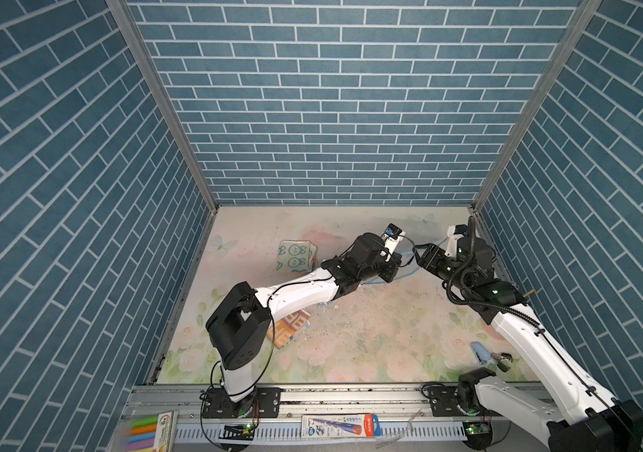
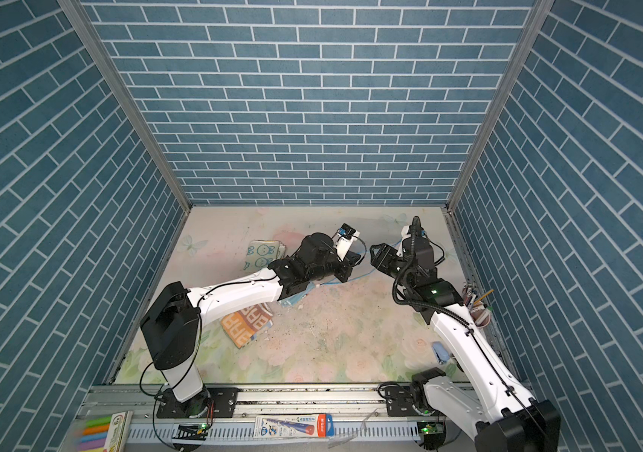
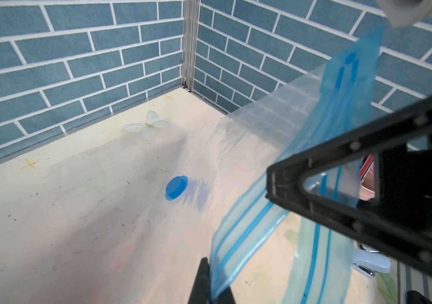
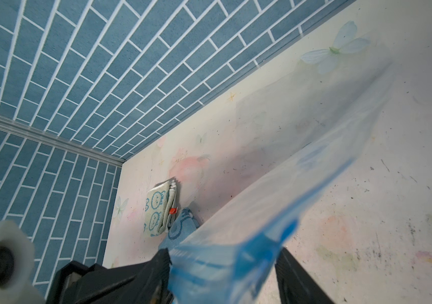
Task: Place the folded towel into the vacuum bag
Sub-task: Open the vacuum bag at the center of the board.
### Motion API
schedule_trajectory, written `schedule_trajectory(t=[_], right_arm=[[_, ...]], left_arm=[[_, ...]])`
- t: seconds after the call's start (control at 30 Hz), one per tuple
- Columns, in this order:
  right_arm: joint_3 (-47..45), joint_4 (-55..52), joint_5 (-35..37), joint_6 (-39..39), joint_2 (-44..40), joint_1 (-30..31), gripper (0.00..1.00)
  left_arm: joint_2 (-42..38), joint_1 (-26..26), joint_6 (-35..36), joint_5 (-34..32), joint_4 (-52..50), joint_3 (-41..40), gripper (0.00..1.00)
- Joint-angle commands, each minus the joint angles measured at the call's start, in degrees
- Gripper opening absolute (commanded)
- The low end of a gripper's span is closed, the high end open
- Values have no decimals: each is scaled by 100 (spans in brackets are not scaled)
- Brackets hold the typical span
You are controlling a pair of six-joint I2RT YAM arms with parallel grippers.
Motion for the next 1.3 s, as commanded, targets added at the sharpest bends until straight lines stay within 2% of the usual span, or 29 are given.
schedule_trajectory(t=[0.0, 0.23, 0.47, 0.63, 1.0, 1.1, 1.27], right_arm=[[-128, -49, -79, 27, -107, 1, 64], [-91, 186, -445, -327, -291, 106, 67], [-98, 4, -209, -723, -611, 273, 70], [-96, -131, 3, -669, -551, 284, 71], [495, 356, -307, -545, -8, 394, 70], [518, 341, -159, -439, 159, 423, 70], [397, 97, 532, -332, 282, 427, 65]], left_arm=[[-52, 45, -151, -155, 98, 204, 0], [-33, 50, -187, -559, -149, 382, 0], [24, 81, -193, -851, -590, 751, 0], [-32, 94, -119, -826, -567, 732, 0], [-92, 102, 16, -524, -331, 495, 0], [-95, 107, 0, -471, -308, 476, 0], [-196, 108, -16, -489, -252, 414, 0]])
